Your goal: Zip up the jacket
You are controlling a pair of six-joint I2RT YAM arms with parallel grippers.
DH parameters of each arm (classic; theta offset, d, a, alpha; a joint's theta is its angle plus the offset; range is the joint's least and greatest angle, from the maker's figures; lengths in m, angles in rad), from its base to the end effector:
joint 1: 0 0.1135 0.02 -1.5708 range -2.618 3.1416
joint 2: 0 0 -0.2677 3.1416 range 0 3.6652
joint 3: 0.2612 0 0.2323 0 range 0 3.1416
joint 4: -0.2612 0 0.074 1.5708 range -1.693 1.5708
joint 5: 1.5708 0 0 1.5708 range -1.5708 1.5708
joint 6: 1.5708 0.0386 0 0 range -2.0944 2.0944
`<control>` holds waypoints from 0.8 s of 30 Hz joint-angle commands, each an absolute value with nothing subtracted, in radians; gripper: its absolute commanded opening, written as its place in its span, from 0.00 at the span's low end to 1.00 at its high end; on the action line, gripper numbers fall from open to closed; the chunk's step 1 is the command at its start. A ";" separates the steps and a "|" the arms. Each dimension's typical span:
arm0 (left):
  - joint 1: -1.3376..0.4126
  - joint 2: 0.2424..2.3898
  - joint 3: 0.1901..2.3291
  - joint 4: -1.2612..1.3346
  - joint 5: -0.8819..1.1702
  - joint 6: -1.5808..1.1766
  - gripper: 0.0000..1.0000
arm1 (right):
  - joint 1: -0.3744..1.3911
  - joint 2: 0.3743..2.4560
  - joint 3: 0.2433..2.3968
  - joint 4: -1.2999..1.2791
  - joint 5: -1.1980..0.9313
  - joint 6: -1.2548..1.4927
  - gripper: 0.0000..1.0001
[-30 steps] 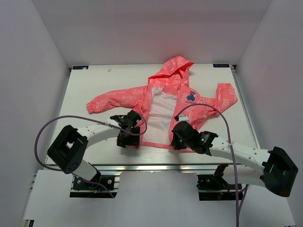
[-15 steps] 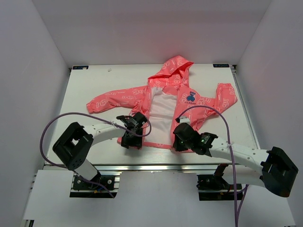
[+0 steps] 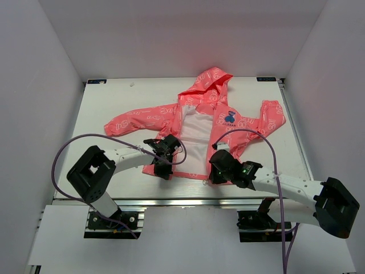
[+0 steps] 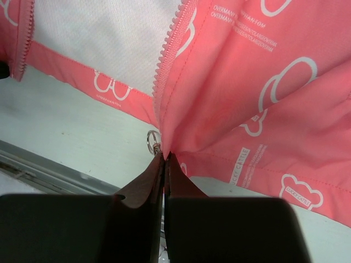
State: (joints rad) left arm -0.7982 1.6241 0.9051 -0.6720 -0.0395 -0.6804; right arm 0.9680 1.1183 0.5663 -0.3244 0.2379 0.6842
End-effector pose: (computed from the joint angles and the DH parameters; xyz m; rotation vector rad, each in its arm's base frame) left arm 0.1845 -0.1871 0.1674 0.1701 2.9742 -0.1375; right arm 0.1191 0.1570 0.2020 -0.2431 2.4552 0.4562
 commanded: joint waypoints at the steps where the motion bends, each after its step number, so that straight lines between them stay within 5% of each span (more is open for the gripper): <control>1: -0.804 1.677 0.833 -0.563 -0.101 -0.678 0.00 | 0.965 1.086 0.546 -0.282 0.213 0.670 0.00; 12: -0.804 1.237 0.790 -0.404 -0.022 -0.612 0.00 | 0.954 0.968 0.465 0.013 0.019 0.532 0.00; 24: -0.802 1.062 0.712 -0.124 0.157 -0.627 0.00 | 0.924 0.876 0.345 0.403 -0.080 0.535 0.00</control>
